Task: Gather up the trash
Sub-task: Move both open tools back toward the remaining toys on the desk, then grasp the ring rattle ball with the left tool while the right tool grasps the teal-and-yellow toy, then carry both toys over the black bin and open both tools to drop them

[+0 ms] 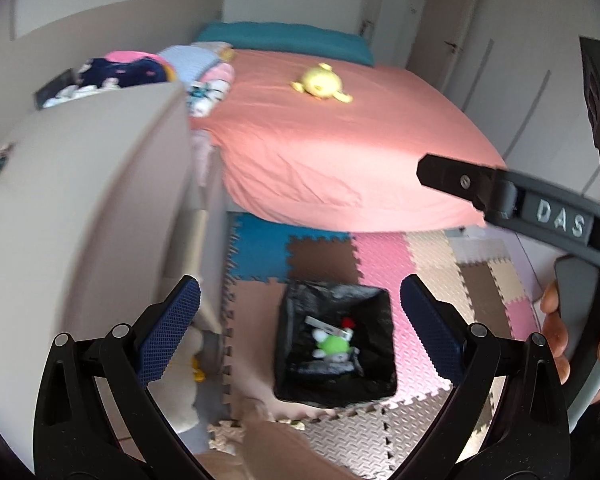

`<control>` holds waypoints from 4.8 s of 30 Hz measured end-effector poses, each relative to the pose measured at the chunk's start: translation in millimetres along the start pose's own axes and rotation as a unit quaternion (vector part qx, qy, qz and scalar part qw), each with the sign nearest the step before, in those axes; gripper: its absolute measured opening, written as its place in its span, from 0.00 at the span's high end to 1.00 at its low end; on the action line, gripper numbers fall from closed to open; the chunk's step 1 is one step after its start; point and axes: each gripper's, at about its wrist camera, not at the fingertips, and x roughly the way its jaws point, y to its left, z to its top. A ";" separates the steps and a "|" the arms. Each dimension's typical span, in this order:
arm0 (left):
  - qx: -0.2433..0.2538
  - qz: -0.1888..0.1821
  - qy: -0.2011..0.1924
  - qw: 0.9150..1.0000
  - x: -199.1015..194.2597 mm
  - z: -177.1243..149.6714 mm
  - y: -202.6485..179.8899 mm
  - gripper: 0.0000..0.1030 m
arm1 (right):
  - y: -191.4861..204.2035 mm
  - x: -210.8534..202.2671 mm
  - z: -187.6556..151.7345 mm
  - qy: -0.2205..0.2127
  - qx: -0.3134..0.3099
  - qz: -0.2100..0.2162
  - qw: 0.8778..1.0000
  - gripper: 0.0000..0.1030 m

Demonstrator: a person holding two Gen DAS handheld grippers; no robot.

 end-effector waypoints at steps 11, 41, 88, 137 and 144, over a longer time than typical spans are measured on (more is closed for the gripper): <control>-0.092 0.100 -0.037 0.990 -65.4 5.0 138.9 0.06 | 143.9 29.1 29.7 0.010 -0.080 0.098 0.992 0.12; -0.327 0.294 -0.093 0.893 -152.3 -6.3 463.0 0.06 | 449.0 185.9 68.4 0.070 -0.211 0.195 0.955 0.12; -0.312 0.232 -0.181 0.903 -203.1 -7.7 385.4 0.37 | 398.4 129.1 81.5 0.054 -0.163 0.182 0.968 0.65; 0.013 0.012 0.044 0.999 65.5 -29.8 -79.7 0.06 | -120.3 10.8 -39.3 0.029 0.095 -0.123 0.987 0.13; -0.010 0.006 0.049 0.999 66.6 -27.6 -72.0 0.06 | -116.3 12.6 -37.4 0.030 0.093 -0.110 0.989 0.13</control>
